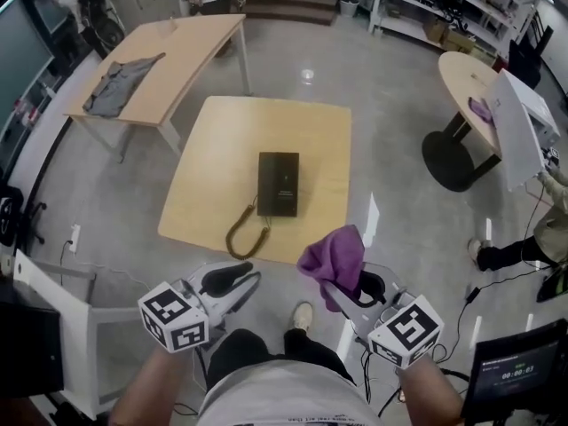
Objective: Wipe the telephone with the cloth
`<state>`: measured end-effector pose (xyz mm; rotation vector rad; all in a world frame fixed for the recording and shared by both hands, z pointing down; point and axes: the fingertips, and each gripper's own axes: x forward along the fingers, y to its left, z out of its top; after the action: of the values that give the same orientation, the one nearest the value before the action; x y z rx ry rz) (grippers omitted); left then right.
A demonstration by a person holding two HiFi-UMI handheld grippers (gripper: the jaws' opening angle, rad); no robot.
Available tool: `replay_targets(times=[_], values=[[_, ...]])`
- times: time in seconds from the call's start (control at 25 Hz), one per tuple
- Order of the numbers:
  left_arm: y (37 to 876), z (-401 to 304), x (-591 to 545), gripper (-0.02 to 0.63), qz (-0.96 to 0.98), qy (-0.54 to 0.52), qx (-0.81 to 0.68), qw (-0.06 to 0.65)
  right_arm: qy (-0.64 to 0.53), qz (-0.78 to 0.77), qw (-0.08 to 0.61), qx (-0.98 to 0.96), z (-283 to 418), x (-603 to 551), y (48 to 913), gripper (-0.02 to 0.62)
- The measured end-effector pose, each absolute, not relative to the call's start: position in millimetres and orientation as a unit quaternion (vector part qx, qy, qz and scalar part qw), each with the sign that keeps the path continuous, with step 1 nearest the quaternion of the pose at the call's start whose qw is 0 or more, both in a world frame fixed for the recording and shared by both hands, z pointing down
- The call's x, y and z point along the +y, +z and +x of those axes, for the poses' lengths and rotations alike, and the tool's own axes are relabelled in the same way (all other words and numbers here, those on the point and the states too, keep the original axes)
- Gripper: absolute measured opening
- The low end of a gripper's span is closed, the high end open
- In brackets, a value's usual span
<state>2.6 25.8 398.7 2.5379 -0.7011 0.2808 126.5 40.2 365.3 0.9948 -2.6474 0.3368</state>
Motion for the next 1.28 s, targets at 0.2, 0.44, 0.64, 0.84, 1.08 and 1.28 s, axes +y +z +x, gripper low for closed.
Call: replay_targets(times=[0.2, 0.44, 0.64, 0.84, 1.08, 1.28], values=[[424.3, 1.6, -25.3, 0.104, 0.921, 0.109, -0.261, 0.268, 0.131, 0.346, 0.150, -0.917, 124.4, 4.1, 376.9, 0.114], [477.1, -10.3, -81.6, 0.124, 0.904, 0.133, -0.245, 0.323, 0.155, 0.369, 0.162, -0.902, 110.1, -22.6, 390.6, 0.115], [523.4, -11.6, -136.0, 0.153, 0.895, 0.153, -0.228, 0.351, 0.174, 0.403, 0.180, -0.880, 102.3, -46.4, 404.6, 0.115], [561.1, -9.7, -179.5, 0.173, 0.882, 0.159, -0.210, 0.390, 0.196, 0.429, 0.202, -0.858, 89.2, -62.3, 414.8, 0.114], [591.9, 0.0, -198.5, 0.189, 0.871, 0.153, -0.169, 0.434, 0.211, 0.457, 0.215, -0.837, 74.2, -73.1, 421.1, 0.114], [607.7, 8.7, -207.0, 0.192, 0.858, 0.138, -0.140, 0.475, 0.228, 0.477, 0.226, -0.818, 67.2, -71.4, 425.2, 0.115]])
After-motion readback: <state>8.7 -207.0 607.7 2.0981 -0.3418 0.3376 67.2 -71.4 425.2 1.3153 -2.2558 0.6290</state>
